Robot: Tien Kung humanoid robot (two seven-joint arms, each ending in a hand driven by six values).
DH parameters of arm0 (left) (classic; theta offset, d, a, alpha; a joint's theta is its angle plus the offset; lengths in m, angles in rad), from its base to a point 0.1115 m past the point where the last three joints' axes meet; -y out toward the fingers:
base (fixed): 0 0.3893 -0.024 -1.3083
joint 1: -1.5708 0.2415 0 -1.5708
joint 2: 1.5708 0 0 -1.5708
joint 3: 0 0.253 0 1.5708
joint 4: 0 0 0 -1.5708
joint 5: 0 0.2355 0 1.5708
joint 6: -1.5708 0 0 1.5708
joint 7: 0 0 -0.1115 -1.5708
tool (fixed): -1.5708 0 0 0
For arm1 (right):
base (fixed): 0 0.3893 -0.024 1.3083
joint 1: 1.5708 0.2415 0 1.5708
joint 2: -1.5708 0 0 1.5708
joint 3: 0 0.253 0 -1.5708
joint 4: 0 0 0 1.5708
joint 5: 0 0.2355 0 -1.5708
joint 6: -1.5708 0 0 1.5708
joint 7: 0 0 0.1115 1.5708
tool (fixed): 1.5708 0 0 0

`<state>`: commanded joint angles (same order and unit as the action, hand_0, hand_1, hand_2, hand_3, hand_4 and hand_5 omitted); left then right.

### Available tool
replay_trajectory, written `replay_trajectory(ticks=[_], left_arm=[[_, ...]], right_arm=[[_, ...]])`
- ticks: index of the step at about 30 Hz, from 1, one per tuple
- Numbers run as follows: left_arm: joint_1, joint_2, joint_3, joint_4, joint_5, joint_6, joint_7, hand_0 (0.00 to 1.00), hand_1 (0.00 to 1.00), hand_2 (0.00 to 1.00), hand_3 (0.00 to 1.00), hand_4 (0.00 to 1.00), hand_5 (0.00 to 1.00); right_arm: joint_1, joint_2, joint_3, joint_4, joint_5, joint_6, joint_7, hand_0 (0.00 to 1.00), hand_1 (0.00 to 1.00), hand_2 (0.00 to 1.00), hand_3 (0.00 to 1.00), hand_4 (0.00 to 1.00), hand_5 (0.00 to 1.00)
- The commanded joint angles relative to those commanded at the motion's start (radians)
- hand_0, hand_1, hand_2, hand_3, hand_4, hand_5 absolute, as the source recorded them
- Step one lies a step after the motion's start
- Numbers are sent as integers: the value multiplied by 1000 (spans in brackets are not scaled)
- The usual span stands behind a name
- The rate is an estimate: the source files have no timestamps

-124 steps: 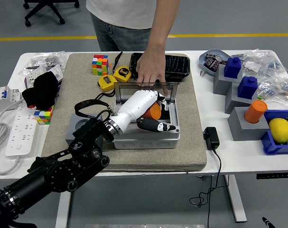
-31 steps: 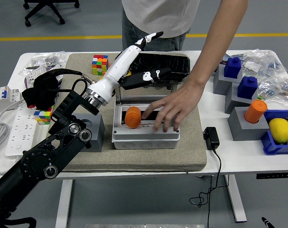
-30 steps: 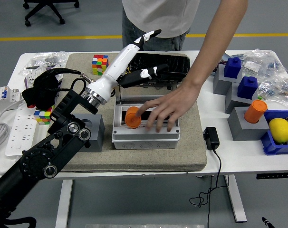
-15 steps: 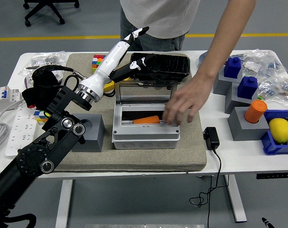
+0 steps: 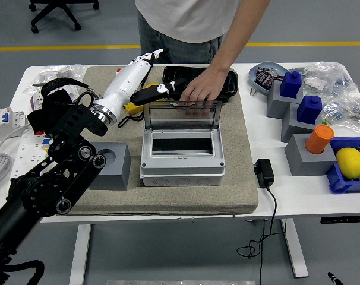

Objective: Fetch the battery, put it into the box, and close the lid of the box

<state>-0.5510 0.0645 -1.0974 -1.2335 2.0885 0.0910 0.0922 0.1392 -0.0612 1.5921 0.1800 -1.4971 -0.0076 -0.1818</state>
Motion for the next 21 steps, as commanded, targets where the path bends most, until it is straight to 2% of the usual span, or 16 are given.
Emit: replay_trajectory(ticks=[2,3,6,8,9,14,15,20,21], left_arm=[[1,3,-1,-16,57,-3,21,998,998,998,893,998,998],[2,5,-1,-27,85,-9,33,998,998,971,754,998,998],[6,10,7,-48,150,-30,62,998,998,971,754,998,998],[11,17,23,-61,154,-52,72,998,998,971,754,998,998],[12,18,29,-65,156,-60,77,998,943,701,599,998,998],[18,23,62,-86,156,-115,109,998,943,701,599,998,998],[17,24,67,-87,155,-122,113,998,817,583,558,998,998],[21,31,87,-96,144,-147,126,998,817,583,558,998,998],[21,32,89,-97,141,-151,128,998,713,459,555,998,998]], right_arm=[[0,0,0,0,1,0,1,812,760,765,798,998,998],[0,0,0,0,2,0,1,812,760,765,798,998,998],[0,1,1,0,2,0,2,812,760,765,798,998,998],[0,1,0,0,4,-1,3,812,760,765,798,998,998],[0,2,1,0,4,-1,3,812,760,764,798,998,998],[2,1,1,0,5,-1,5,812,760,764,798,998,998],[3,1,1,0,5,-1,5,812,760,764,798,998,998],[2,0,1,0,6,-1,4,812,760,764,798,998,998],[2,0,1,0,6,-1,4,812,759,765,798,998,998]])
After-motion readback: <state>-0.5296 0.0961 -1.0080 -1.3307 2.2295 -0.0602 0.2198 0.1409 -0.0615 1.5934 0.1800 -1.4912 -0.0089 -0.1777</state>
